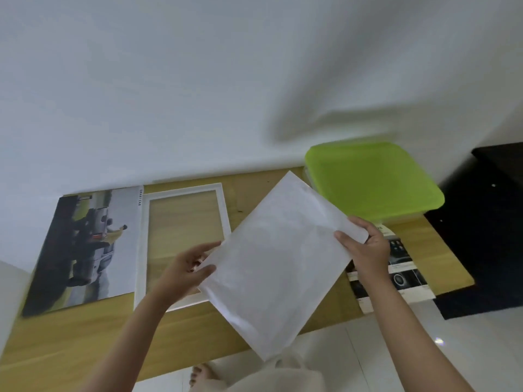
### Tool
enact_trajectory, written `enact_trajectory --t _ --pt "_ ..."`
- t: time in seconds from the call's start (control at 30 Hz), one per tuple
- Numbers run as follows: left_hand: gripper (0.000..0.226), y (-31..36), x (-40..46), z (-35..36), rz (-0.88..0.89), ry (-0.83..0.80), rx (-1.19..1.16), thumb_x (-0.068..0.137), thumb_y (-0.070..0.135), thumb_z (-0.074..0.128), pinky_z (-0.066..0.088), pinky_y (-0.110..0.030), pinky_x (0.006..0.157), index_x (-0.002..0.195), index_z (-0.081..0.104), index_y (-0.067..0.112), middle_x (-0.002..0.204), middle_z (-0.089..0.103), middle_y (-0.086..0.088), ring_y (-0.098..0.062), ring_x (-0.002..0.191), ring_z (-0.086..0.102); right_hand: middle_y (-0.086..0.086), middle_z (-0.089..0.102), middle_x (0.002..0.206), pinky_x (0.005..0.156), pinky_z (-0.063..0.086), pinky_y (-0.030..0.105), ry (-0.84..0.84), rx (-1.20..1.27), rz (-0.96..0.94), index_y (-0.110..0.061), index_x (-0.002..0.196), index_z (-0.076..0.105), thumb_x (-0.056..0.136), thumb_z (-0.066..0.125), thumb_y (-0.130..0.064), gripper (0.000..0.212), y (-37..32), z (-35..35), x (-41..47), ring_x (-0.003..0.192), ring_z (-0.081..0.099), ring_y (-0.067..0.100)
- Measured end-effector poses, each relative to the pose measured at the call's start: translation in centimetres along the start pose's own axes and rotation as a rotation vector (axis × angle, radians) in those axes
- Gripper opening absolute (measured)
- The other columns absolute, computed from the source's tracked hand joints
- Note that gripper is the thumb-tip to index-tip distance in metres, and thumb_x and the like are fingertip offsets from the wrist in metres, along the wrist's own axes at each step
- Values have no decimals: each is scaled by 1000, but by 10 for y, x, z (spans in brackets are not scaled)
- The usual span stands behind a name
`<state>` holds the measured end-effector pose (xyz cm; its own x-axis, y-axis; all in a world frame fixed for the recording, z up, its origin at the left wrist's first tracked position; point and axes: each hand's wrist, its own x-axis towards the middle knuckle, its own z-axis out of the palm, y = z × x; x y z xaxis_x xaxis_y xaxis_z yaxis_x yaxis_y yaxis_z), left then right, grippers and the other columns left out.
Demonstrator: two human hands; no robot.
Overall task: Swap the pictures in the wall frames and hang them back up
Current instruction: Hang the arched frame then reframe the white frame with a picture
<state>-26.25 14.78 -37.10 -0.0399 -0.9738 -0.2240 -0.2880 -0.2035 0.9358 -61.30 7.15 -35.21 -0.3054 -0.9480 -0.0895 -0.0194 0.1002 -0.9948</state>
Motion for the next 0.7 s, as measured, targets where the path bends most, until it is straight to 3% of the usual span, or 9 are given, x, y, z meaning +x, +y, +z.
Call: enact_trajectory --t 0.07,0.17,0.27,0.37,0.47,0.57,0.63,0.7 --pt "43 8 7 33 -19 -43 -48 68 28 72 56 -32 75 107 65 45 86 66 -2 -18 80 64 5 67 113 84 56 42 81 30 45 -28 96 68 70 80 -3 38 5 -41 3 102 66 24" --pt "41 15 18 82 -20 -62 -30 69 16 74 52 -21 73 101 68 40 82 66 11 -10 77 61 4 67 114 87 54 41 183 39 91 -28 98 68 70 80 -2 40 16 -101 3 103 65 23" --pt "35 18 27 130 -7 -33 -8 65 28 75 51 -28 72 98 70 37 88 67 7 -15 74 58 2 66 114 87 54 38 251 39 145 -27 101 67 71 80 -5 39 30 -153 1 103 65 21" --pt "29 25 42 181 -46 57 31 73 9 74 50 -28 72 91 67 32 85 66 4 -14 70 57 1 63 111 80 53 34 329 10 171 -22 107 64 73 79 -7 40 42 -195 1 100 63 21" --pt "24 37 58 225 -88 176 51 74 10 75 49 -24 64 87 67 28 80 66 -2 -14 67 59 2 59 112 75 51 31 398 -23 187 -19 110 61 75 77 -9 40 51 -227 3 99 59 20" --pt "22 48 76 257 -98 244 62 75 13 75 49 -21 65 93 68 22 84 69 -1 -14 72 62 2 58 114 76 50 30 451 -67 203 -17 114 60 76 77 -12 42 59 -248 11 102 57 21" --pt "28 56 86 273 -97 223 73 75 12 75 47 -18 67 101 68 17 84 67 -2 -12 74 61 3 58 116 79 50 31 481 -69 215 -16 115 59 76 77 -11 43 64 -257 19 103 57 21" --pt "38 60 97 284 -125 155 60 73 9 76 50 -23 74 109 64 12 86 62 -3 -15 77 60 2 57 116 84 52 34 506 -71 230 -17 114 58 76 76 -11 43 69 -261 26 104 57 21"
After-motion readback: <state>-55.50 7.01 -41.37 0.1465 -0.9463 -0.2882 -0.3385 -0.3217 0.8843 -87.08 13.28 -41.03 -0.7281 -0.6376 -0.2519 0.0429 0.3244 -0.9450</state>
